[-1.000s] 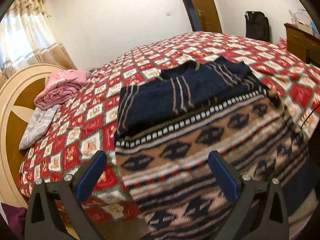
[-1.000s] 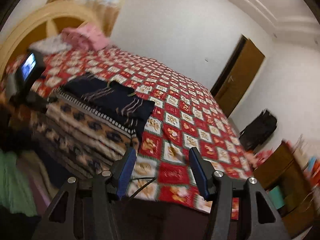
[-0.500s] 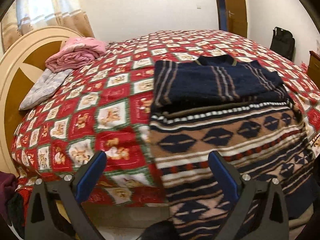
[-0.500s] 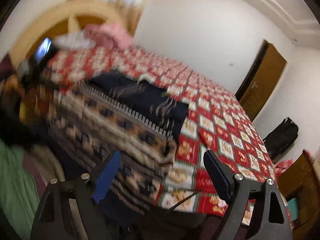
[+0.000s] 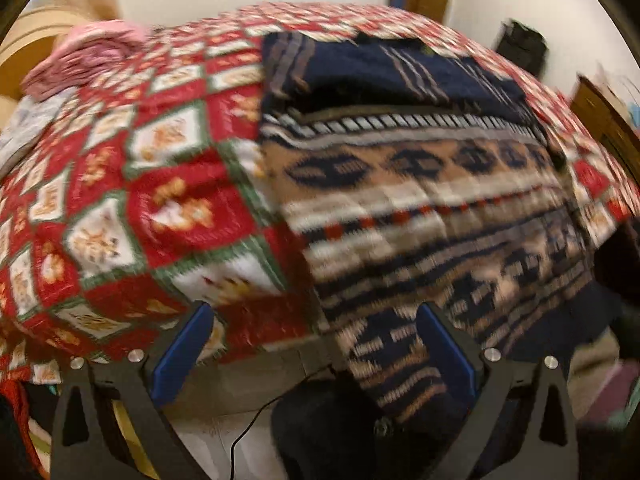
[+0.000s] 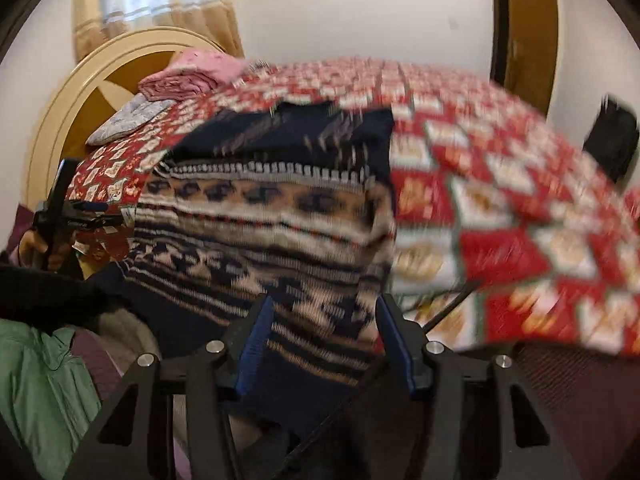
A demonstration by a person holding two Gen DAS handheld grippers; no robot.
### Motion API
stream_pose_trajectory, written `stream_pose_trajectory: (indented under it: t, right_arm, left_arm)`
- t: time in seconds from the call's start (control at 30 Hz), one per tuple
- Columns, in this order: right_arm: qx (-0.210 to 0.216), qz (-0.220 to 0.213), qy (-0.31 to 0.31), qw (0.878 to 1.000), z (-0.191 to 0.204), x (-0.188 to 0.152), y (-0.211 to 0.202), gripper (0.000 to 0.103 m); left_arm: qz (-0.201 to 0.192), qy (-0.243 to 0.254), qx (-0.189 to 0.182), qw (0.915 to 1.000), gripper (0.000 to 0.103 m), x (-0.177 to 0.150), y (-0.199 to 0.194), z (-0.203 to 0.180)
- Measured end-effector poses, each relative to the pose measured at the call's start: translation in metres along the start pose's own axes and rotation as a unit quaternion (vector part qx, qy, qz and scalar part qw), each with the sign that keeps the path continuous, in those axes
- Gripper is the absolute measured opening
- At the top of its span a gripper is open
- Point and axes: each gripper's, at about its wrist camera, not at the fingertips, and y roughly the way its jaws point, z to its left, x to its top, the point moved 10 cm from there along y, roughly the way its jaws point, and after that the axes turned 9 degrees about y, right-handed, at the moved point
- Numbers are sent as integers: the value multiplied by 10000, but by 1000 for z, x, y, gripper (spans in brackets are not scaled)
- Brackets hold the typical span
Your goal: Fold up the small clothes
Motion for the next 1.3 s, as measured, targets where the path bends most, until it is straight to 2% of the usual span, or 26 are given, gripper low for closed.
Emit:
stream_pose_trajectory:
  t: [0.1, 0.23, 0.33, 0.43, 0.6, 0.7, 0.8, 0.9, 1.03, 1.1, 1.2, 1.23, 1.27, 1.3]
  right_arm:
    - [39, 213, -83, 9997, 1, -12, 7, 55]
    - [98, 410, 26, 9991, -1, -25, 15, 55]
    - [52, 632, 268, 9976, -11, -35, 23, 55]
    - [239, 774, 556, 9952, -16, -41, 29, 55]
    - [179, 1036, 651, 9923, -20, -60, 40, 55]
    - [107, 1132, 783, 9904, -27, -66, 43, 55]
    - [179, 1261, 967, 9871, -32, -69, 46, 55]
    - [307, 1521, 913, 9837, -25, -80, 52, 55]
    - [267, 1705, 875, 9811, -23, -87, 57, 55]
    - [396, 1844, 1049, 9764, -24, -91, 60, 55]
    - [807, 2023, 1475, 9648, -25, -99, 66, 55]
    - [966, 2010, 1528, 9628, -24, -98, 66, 50]
    - [1153, 1976, 1513, 9616, -19, -98, 64, 34]
    - [1287, 1948, 1450, 9615, -14, -97, 63, 26]
  left_arm:
    - [189, 275, -171, 9993, 103, -17, 11, -12]
    - [547, 16, -647, 9964, 103, -36, 32, -25]
    - [347, -261, -1254, 9912, 103, -32, 26, -39]
    - [207, -443, -1763, 9831, 103, -26, 21, -58]
    - [445, 236, -1784, 9827, 101, -41, 31, -96]
    - [415, 256, -1881, 9809, 96, -42, 28, -103]
    - [346, 219, -2136, 9761, 83, -41, 23, -105]
    - [287, 315, -2257, 9733, 79, -42, 16, -106]
    - [268, 403, -2364, 9705, 74, -38, 14, -110]
    - [288, 397, -2397, 9696, 73, -39, 14, -110]
    - [270, 415, -2333, 9712, 64, -38, 13, -108]
    - [275, 405, -2294, 9721, 57, -37, 15, -108]
    - [269, 391, -2260, 9730, 54, -35, 14, -106]
    - [239, 375, -2256, 9732, 44, -34, 12, -104]
